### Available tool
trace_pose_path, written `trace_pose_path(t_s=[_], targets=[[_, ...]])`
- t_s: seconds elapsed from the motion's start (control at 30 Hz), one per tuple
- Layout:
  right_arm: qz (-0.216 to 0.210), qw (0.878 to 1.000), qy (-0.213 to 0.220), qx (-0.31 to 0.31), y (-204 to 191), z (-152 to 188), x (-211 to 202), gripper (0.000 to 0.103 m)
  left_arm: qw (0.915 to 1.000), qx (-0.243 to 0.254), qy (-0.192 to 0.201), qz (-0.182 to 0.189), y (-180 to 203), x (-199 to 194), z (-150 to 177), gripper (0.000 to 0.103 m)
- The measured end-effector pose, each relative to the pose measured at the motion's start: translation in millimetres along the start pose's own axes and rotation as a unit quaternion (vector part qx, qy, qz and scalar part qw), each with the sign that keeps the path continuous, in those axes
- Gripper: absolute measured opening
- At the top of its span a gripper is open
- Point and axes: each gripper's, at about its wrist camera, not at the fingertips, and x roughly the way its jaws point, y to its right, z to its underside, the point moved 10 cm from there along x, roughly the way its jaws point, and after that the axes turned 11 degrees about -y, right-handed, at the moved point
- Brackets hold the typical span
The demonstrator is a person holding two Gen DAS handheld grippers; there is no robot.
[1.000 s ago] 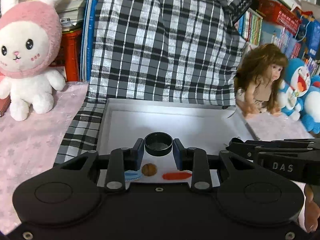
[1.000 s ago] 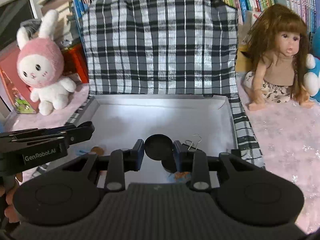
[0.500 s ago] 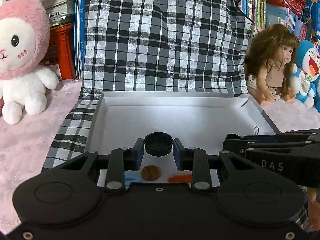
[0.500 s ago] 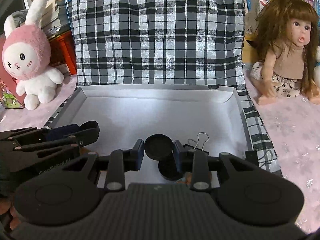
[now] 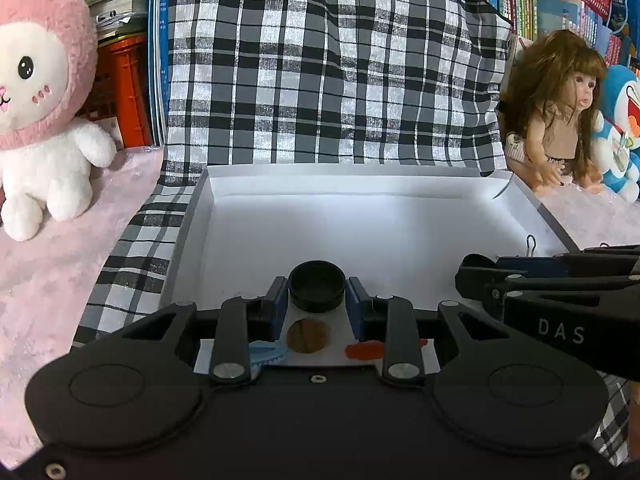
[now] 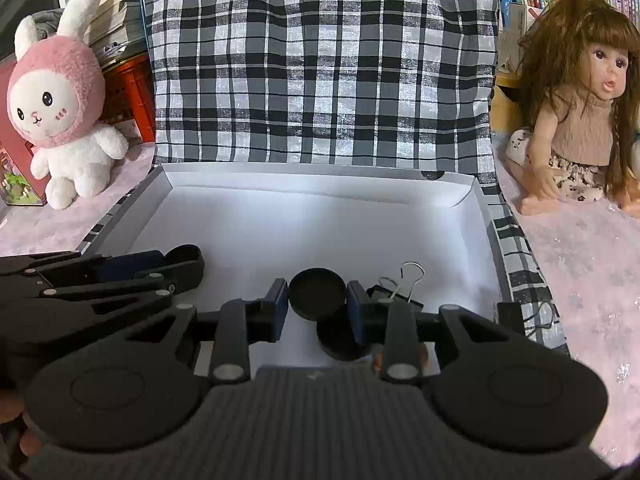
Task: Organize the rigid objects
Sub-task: 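Lower the black cap into the white box while the right gripper releases its cap there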
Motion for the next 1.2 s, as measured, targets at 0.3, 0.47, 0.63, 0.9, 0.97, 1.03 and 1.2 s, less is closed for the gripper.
trace_pose_path(t_s=[0.3,0.47,0.63,0.9,0.97,1.03,1.2], targets=[[0.004,1.000,0.000,-0.004,0,-1,2,0.039,1.0000,0.003,0.001,0.000,1,0,0,0.030],[0.006,1.000,0.001,-0.005,0,-1,3,0.039,1.0000,0.002,0.002,0.002,0,1,0,0.030],[-0.001,1.000,0.005,0.000,0,-1,2,0.041,1.0000,0.001,0.006,0.004,0,-1,0,0.031],[-0.013,1.000,0.024,0.015,5,0,-14,0.064,0.9994,-0.008,0.032,0.011,-4,-22,0,0.057],[-0.010,0.999,0.035,0.012,6,0,-22,0.069,0.9990,-0.007,0.044,0.010,-5,-31,0,0.063],[-0.005,0.999,0.047,0.005,6,1,-31,0.072,0.9985,-0.004,0.053,0.008,-5,-41,1,0.066],[-0.001,0.997,0.077,-0.014,3,8,-59,0.084,0.9978,-0.001,0.065,0.012,-2,-64,10,0.072]])
